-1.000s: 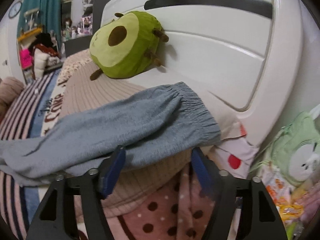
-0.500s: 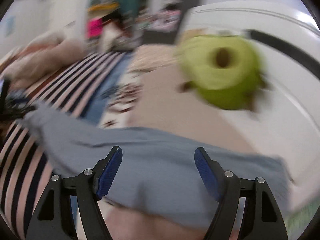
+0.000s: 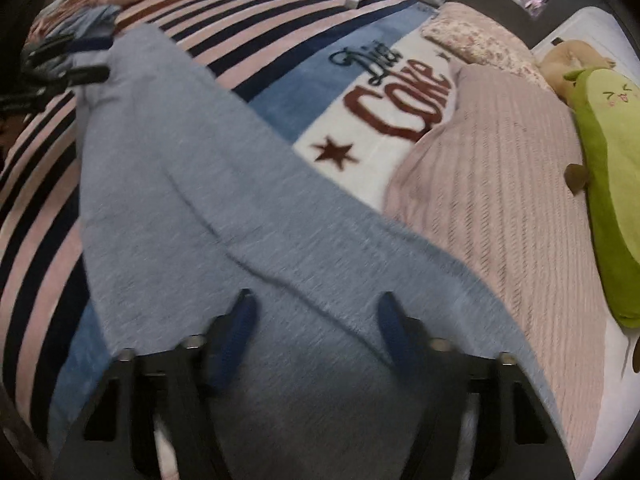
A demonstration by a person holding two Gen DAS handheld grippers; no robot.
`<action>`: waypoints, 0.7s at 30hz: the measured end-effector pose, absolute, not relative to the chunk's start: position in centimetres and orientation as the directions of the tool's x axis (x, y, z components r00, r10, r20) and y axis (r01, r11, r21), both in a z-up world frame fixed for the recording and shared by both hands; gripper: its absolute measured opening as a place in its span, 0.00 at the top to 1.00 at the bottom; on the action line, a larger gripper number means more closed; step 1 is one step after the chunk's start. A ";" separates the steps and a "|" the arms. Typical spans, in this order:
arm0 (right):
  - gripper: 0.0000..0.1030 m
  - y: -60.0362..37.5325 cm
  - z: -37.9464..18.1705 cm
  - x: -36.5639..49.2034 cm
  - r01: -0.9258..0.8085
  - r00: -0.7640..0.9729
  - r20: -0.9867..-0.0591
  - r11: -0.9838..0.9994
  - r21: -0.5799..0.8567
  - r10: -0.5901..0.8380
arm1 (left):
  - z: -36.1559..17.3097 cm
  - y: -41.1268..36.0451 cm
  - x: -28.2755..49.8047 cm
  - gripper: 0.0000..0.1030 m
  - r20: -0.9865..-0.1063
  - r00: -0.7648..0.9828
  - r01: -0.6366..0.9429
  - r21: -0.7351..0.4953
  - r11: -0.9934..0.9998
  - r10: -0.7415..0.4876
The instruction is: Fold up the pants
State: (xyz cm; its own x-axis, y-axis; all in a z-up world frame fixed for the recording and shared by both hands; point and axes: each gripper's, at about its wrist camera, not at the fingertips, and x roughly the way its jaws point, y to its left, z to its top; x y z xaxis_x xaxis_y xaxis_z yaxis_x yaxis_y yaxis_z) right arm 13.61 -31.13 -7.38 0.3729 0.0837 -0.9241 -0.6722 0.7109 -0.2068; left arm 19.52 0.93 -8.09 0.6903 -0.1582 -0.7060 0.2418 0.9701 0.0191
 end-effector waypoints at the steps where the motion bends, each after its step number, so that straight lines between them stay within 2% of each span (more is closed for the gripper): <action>1: 0.74 -31.1 -7.4 13.1 -0.680 0.377 -0.924 0.698 -0.224 0.070 | -8.1 0.9 19.5 0.30 -0.706 0.690 0.244 0.018 0.970 -0.160; 2: 0.83 -31.2 -7.3 12.7 -0.684 0.385 -0.921 0.687 -0.245 0.055 | -8.1 0.9 19.6 0.30 -0.706 0.690 0.245 0.018 0.969 -0.161; 3: 0.96 -31.2 -7.4 12.4 -0.683 0.393 -0.919 0.680 -0.266 0.036 | -8.1 0.9 19.6 0.30 -0.706 0.690 0.243 0.019 0.970 -0.160; 4: 0.98 -31.3 -7.3 12.2 -0.676 0.402 -0.915 0.682 -0.279 0.024 | -8.1 0.9 19.6 0.30 -0.706 0.690 0.241 0.020 0.970 -0.157; 12: 1.00 -31.7 -3.5 12.9 -0.542 0.570 -0.821 0.743 -0.392 -0.018 | -7.7 1.4 19.5 0.30 -0.691 0.712 0.207 0.038 0.978 -0.124; 14: 1.00 -32.0 -2.9 13.6 -0.540 0.560 -0.828 0.759 -0.364 0.001 | -7.8 1.6 19.6 0.30 -0.695 0.708 0.207 0.032 0.978 -0.127; 16: 0.99 -32.0 -3.0 14.3 -0.593 0.469 -0.881 0.762 -0.260 0.065 | -7.8 1.7 19.7 0.30 -0.696 0.706 0.208 0.023 0.978 -0.134; 17: 0.93 -31.9 -3.6 14.7 -0.614 0.413 -0.908 0.758 -0.219 0.072 | -7.8 1.6 19.7 0.30 -0.696 0.704 0.211 0.021 0.977 -0.137; 19: 0.41 -31.7 -4.9 14.7 -0.635 0.373 -0.927 0.741 -0.221 0.044 | -7.9 1.5 19.7 0.30 -0.697 0.704 0.214 0.024 0.977 -0.137; 20: 0.37 -31.4 -5.6 14.3 -0.652 0.381 -0.924 0.715 -0.254 0.020 | -7.9 1.5 19.6 0.30 -0.697 0.703 0.217 0.026 0.976 -0.138; 21: 0.39 -31.3 -6.0 14.2 -0.665 0.376 -0.926 0.698 -0.266 0.005 | -8.0 1.4 19.6 0.30 -0.698 0.702 0.220 0.028 0.975 -0.139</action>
